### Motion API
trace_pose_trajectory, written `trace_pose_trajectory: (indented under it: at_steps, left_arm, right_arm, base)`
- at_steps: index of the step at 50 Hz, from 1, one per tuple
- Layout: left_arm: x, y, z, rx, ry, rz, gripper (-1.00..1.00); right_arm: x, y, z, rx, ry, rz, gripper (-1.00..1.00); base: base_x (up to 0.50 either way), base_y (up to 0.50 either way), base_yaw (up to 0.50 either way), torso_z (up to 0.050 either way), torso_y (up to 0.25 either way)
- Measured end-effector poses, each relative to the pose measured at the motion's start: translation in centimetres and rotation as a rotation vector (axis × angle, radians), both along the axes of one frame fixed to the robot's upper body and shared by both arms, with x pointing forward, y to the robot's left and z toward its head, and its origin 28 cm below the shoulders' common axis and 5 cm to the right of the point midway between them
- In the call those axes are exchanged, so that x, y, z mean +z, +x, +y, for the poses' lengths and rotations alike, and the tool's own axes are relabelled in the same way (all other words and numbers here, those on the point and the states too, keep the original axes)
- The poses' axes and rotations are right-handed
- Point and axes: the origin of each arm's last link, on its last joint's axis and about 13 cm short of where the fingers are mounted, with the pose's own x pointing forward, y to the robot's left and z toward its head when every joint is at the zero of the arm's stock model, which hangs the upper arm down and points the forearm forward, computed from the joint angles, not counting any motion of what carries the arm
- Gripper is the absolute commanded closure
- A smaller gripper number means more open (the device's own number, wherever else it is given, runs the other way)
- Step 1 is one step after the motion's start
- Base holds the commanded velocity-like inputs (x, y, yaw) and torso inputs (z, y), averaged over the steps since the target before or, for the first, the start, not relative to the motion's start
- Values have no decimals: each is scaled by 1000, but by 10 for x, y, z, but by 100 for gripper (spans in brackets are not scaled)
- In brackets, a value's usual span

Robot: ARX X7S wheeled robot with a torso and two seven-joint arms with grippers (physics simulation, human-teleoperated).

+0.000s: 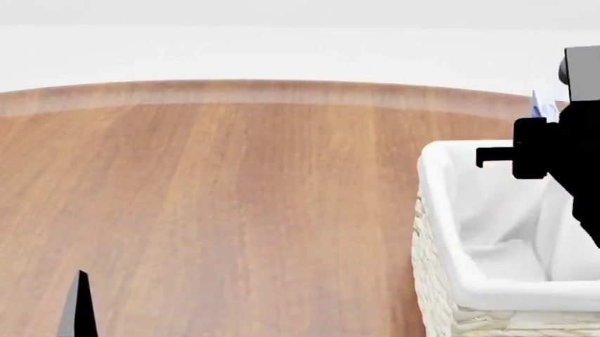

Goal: Pick up the cream cheese box, and put it in the basket.

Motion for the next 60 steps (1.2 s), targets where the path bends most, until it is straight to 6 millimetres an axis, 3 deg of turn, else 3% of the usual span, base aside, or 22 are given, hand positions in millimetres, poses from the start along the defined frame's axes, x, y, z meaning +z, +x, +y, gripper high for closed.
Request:
trace_pose_trajectory:
  at_steps: [24,60]
  left_arm:
    - [-1,1,0,1,-2,-1,-100]
    - [-3,1,0,-3,1,2,-100]
  right_arm:
    - [0,-19,-7,51,133,319,100]
    - [-20,-29,-10,100,95,422,100]
  base:
    - [0,0,0,0,0]
    - [0,0,0,0,1]
